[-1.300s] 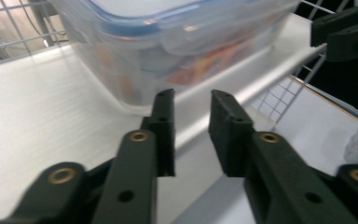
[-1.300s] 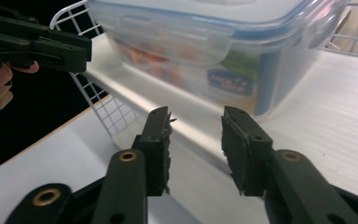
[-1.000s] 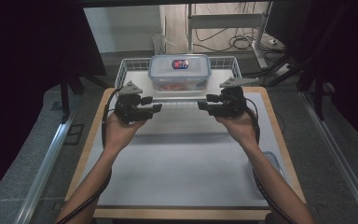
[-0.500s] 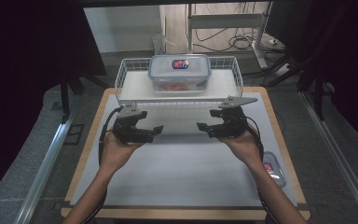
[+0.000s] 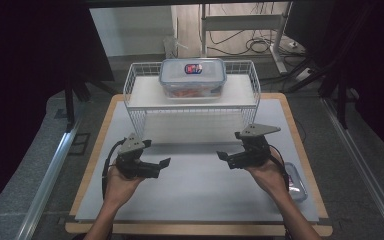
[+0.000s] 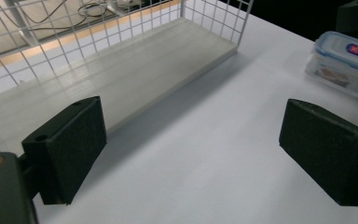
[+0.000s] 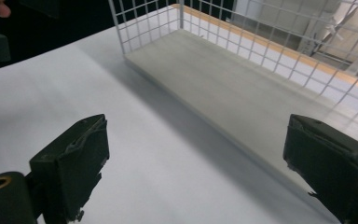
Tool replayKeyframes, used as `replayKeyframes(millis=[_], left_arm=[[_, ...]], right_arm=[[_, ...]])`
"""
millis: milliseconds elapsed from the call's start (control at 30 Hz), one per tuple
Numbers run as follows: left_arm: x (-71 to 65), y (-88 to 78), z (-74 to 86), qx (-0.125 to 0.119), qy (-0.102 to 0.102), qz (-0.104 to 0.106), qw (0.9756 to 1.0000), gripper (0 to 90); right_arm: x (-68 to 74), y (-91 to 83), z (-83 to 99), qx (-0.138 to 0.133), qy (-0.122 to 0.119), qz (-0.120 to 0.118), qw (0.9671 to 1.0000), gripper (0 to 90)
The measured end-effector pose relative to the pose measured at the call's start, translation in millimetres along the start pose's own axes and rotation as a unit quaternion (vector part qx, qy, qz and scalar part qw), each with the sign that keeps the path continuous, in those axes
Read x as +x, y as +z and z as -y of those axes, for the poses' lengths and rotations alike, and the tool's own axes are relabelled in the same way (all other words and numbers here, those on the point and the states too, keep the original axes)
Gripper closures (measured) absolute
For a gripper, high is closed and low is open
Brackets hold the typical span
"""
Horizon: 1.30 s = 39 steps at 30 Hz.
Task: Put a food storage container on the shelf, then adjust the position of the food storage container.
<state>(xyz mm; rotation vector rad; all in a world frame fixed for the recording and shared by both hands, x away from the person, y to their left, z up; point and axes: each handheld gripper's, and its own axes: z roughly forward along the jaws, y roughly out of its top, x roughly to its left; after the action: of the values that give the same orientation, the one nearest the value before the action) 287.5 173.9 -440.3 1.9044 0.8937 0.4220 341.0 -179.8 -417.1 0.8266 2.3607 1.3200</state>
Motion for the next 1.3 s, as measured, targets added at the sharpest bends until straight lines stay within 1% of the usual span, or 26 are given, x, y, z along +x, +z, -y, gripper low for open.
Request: replayKeyframes(millis=[33, 100, 167, 267, 300, 400, 500, 567, 633, 667, 700, 733, 767, 833, 867, 933, 1000, 1067, 1133, 1233, 1300], left_arm=[[-2.2, -0.7, 2.5, 0.001, 0.004, -0.004, 1.0, 6.3], [-6.8, -1.9, 8.1, -0.004, 0.013, -0.012, 0.9998, 5.7], [-11.0, -0.8, 16.0, -0.002, 0.02, -0.011, 0.9997, 4.8], [-15.9, -0.5, 25.0, 0.005, 0.031, -0.022, 0.9993, 3.9], [-17.2, -1.2, 28.4, 0.003, 0.032, -0.023, 0.9992, 3.8], [-18.7, -3.4, 37.9, -0.004, 0.026, -0.022, 0.9994, 4.0], [-18.9, -3.9, 49.6, -0.005, 0.019, -0.022, 0.9996, 4.3], [-17.9, -2.8, 58.3, 0.001, 0.01, -0.019, 0.9998, 4.8], [-17.3, -1.1, 68.2, 0.01, 0.001, -0.014, 0.9999, 4.8], [-17.7, -0.7, 71.3, 0.015, 0.001, -0.014, 0.9998, 4.7], [-18.6, -0.6, 75.0, 0.02, 0.006, -0.019, 0.9996, 4.5], [-19.5, -0.9, 77.4, 0.026, 0.011, -0.025, 0.9993, 4.5], [-20.8, -1.6, 80.7, 0.033, 0.023, -0.035, 0.9986, 4.5], [-22.2, -2.9, 83.5, 0.038, 0.034, -0.044, 0.9977, 4.5], [-22.6, -3.4, 83.7, 0.038, 0.034, -0.044, 0.9977, 4.5], [-23.1, -3.9, 82.8, 0.029, 0.034, -0.042, 0.9981, 4.6], [-23.9, -3.1, 82.7, 0.027, 0.037, -0.042, 0.9981, 4.9], [-24.2, -1.5, 83.4, 0.031, 0.04, -0.041, 0.9979, 5.3], [-24.3, -0.2, 84.1, 0.035, 0.042, -0.043, 0.9976, 5.4], [-24.3, 0.0, 84.5, 0.035, 0.044, -0.043, 0.9975, 5.6], [-24.2, -0.2, 84.4, 0.035, 0.044, -0.044, 0.9975, 5.6]], right_arm=[[1.0, -0.1, 1.6, 0.0, 0.003, -0.002, 1.0, 5.6], [4.7, 0.5, 9.3, 0.003, 0.008, -0.005, 1.0, 4.6], [8.2, 0.4, 17.1, 0.007, 0.009, 0.001, 0.9999, 4.3], [12.0, -1.4, 31.0, 0.012, 0.017, 0.005, 0.9998, 4.5], [13.3, -2.3, 35.8, 0.015, 0.02, 0.007, 0.9997, 4.6], [15.3, -5.1, 52.6, 0.018, 0.028, 0.018, 0.9993, 5.4], [16.2, -7.6, 62.9, 0.016, 0.036, 0.026, 0.9989, 5.5], [16.7, -9.3, 70.2, 0.011, 0.042, 0.027, 0.9987, 5.5], [17.3, -9.7, 75.7, 0.015, 0.039, 0.03, 0.9987, 5.5], [18.0, -9.7, 79.2, 0.017, 0.036, 0.032, 0.9987, 5.5], [18.5, -9.7, 81.5, 0.019, 0.035, 0.034, 0.9986, 5.5], [19.2, -10.0, 84.8, 0.021, 0.035, 0.034, 0.9986, 5.5], [19.8, -10.0, 87.2, 0.023, 0.036, 0.032, 0.9986, 5.3], [21.0, -10.1, 93.0, 0.029, 0.03, 0.032, 0.9986, 5.1], [21.5, -10.4, 94.1, 0.034, 0.026, 0.033, 0.9986, 5.1], [21.3, -11.1, 94.0, 0.033, 0.023, 0.034, 0.9986, 5.0], [20.4, -11.9, 93.4, 0.03, 0.026, 0.033, 0.9987, 5.0], [19.5, -11.8, 93.8, 0.031, 0.032, 0.031, 0.9985, 5.0], [18.8, -11.7, 93.6, 0.034, 0.036, 0.036, 0.9981, 5.1], [17.8, -11.6, 92.7, 0.045, 0.041, 0.044, 0.9972, 4.4], [16.1, -10.4, 92.9, 0.059, 0.044, 0.053, 0.9959, 1.0]])
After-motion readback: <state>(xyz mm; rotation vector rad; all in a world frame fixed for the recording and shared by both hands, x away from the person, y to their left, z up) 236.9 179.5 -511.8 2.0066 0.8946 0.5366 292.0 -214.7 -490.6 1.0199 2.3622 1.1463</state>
